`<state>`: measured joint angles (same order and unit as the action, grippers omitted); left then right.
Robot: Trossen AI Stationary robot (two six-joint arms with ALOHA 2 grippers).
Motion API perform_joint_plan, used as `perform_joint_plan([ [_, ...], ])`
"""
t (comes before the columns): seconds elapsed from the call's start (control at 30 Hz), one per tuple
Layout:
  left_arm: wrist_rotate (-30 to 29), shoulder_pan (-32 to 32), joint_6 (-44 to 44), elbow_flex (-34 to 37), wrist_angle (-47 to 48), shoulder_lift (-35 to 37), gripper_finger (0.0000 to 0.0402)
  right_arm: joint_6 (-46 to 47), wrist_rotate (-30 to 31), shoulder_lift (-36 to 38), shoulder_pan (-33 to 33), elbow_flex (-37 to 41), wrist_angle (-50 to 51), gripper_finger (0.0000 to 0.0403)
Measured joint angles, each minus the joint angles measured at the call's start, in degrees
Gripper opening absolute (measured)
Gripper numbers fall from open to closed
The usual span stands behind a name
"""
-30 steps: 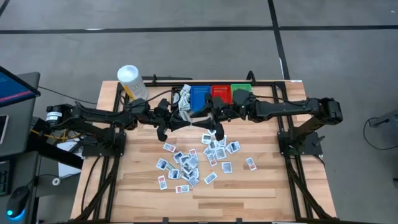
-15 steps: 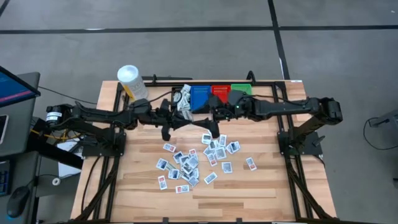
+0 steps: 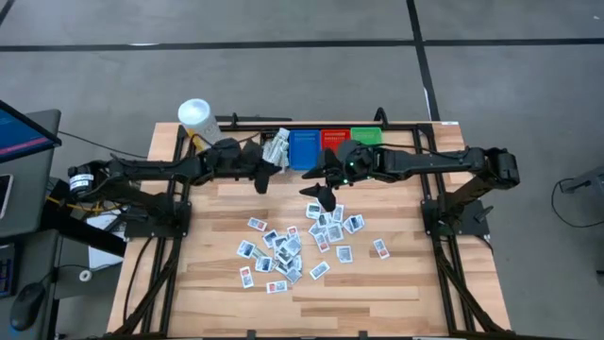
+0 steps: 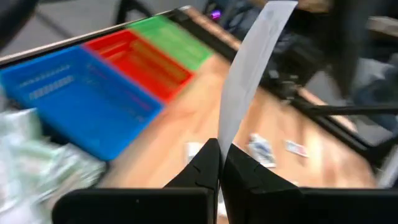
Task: Pick & Place First Aid Supplies
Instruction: Put the green bandage pack in the black bin
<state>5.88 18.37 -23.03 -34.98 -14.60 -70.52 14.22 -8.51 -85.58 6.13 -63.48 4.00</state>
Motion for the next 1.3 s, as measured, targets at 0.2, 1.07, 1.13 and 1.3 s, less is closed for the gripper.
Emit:
perform_joint_plan([
  [0.2,4.46,7.75,-2.38,0.0,2.68,-1.4,0.0007,-0.03,3.56,0.0,-0.67,0.0,0.3,0.0249],
  [1.07,0.23,15.76,-2.75,0.0,-5.56,-16.15,0.0011,0.22,4.09,0.0,-2.15,0.0,0.38,0.0249],
  [1.13,0.04,16.44,-2.73,0.0,-5.87,-16.15,0.002,0.24,4.08,0.0,-2.57,0.0,0.36,0.0249],
  [1.3,0.58,17.41,-2.47,0.0,-6.05,-16.15,0.0062,0.26,4.15,0.0,-3.89,0.0,0.31,0.0249],
])
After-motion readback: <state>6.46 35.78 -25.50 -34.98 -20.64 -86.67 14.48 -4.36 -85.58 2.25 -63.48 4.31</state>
